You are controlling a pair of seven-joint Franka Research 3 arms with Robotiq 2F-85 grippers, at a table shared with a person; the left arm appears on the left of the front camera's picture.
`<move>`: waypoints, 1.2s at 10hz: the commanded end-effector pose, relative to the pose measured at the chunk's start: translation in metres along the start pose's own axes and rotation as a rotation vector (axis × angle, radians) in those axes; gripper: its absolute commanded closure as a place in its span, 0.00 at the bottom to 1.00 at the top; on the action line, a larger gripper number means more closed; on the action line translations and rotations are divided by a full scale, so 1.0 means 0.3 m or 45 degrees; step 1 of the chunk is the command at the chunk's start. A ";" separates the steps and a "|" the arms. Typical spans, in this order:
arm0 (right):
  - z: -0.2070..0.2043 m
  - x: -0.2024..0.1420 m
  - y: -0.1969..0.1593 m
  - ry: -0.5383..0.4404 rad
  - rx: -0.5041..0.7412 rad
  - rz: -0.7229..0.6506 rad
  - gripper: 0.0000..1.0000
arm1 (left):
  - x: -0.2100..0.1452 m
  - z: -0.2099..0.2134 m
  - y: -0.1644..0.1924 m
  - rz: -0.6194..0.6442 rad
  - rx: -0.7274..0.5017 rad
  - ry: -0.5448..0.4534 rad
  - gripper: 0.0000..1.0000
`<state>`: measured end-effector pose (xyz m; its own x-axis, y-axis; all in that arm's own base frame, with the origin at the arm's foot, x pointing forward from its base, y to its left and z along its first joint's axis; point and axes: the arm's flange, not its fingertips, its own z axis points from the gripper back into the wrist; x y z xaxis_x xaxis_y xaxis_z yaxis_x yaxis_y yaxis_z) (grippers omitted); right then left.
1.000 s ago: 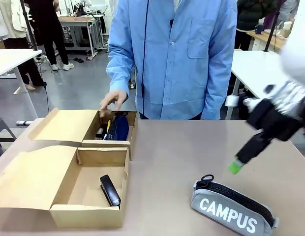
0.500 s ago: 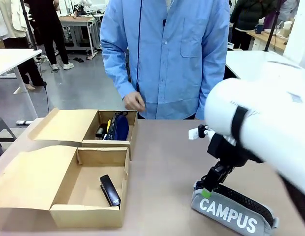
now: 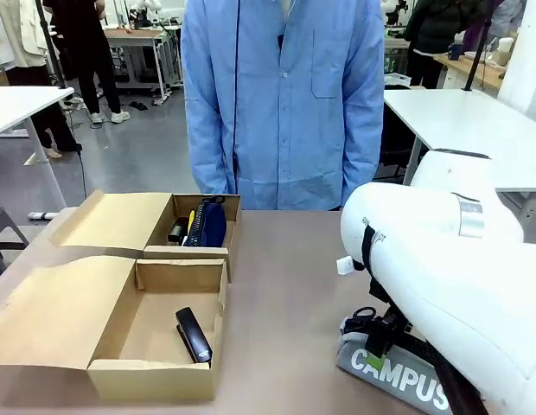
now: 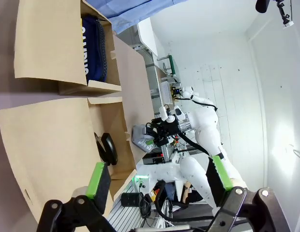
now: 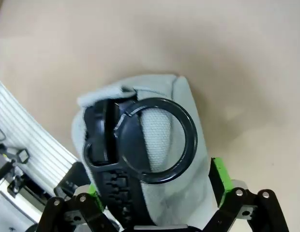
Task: Place items inside the box.
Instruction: Pick up a Pencil pouch or Stapler and place it inside the Mailer Box closest to the robot.
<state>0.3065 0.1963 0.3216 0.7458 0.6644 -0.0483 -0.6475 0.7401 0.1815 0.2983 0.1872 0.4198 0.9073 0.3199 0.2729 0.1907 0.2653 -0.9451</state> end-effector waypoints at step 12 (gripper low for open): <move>0.016 -0.180 -0.037 -0.130 0.307 -0.173 1.00 | -0.003 0.003 -0.007 -0.025 -0.023 -0.012 0.00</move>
<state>0.3090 0.1721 0.3354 0.8130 0.5818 -0.0231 -0.5337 0.7605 0.3699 0.2983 0.1872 0.4198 0.9073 0.3199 0.2730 0.1908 0.2653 -0.9451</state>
